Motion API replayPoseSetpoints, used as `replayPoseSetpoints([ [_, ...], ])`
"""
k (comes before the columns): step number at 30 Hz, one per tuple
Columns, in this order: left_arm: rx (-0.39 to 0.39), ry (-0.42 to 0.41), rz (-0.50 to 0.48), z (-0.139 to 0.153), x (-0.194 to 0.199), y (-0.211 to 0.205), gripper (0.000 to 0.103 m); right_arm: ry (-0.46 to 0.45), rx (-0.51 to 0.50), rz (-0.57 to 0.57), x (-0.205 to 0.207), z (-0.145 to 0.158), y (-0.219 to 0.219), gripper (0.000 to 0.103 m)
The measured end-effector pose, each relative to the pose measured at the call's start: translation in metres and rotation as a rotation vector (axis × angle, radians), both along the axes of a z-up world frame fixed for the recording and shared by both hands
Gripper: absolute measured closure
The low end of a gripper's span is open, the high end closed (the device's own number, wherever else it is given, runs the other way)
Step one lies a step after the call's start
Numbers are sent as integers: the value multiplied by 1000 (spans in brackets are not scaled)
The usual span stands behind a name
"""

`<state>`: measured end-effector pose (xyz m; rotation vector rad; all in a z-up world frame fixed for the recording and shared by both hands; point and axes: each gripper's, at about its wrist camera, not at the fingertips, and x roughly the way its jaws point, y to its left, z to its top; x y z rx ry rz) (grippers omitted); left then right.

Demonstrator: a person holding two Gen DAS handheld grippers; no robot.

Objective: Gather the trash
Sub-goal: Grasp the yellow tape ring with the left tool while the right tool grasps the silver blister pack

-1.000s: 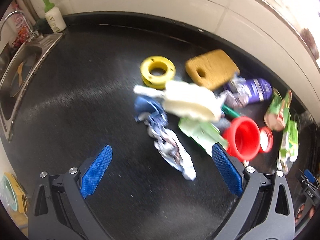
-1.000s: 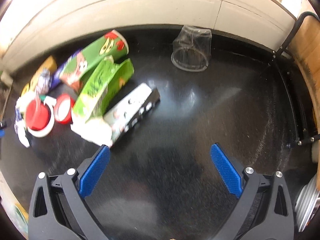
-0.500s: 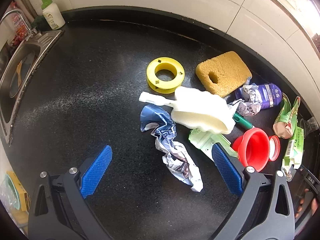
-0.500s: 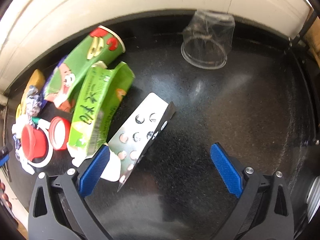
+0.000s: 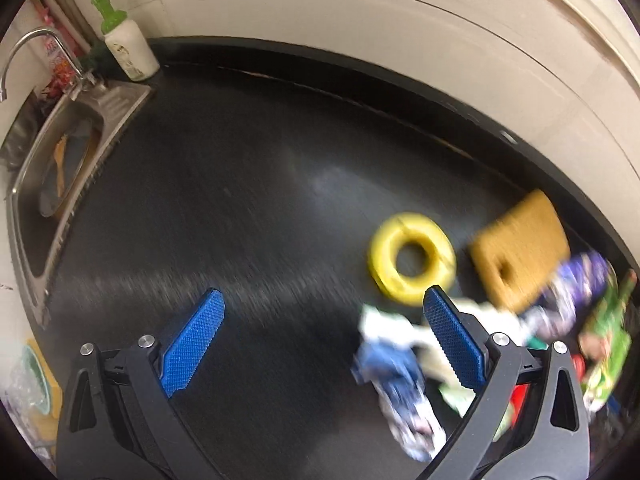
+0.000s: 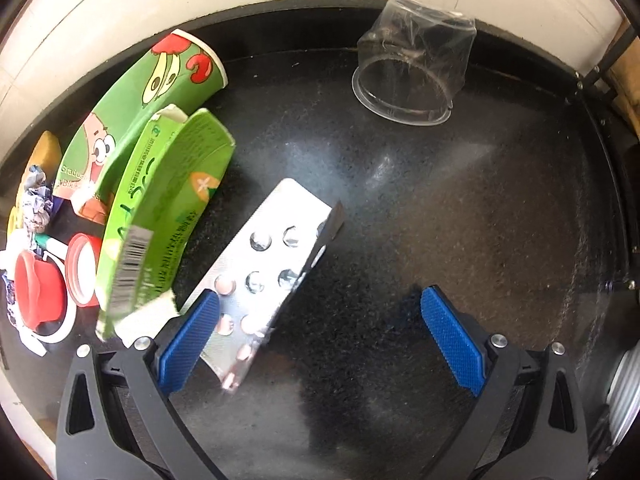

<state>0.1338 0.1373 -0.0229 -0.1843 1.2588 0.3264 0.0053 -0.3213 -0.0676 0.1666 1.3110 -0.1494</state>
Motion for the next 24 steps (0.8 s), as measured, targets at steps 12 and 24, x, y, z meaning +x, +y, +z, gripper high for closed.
replayPoseSetpoints([
  [12, 21, 153, -118, -46, 38, -6, 6, -5, -8, -2, 9, -2, 6, 5],
  [24, -50, 76, -98, -56, 34, 17, 5, -28, -11, 28, 2, -2, 5, 5],
])
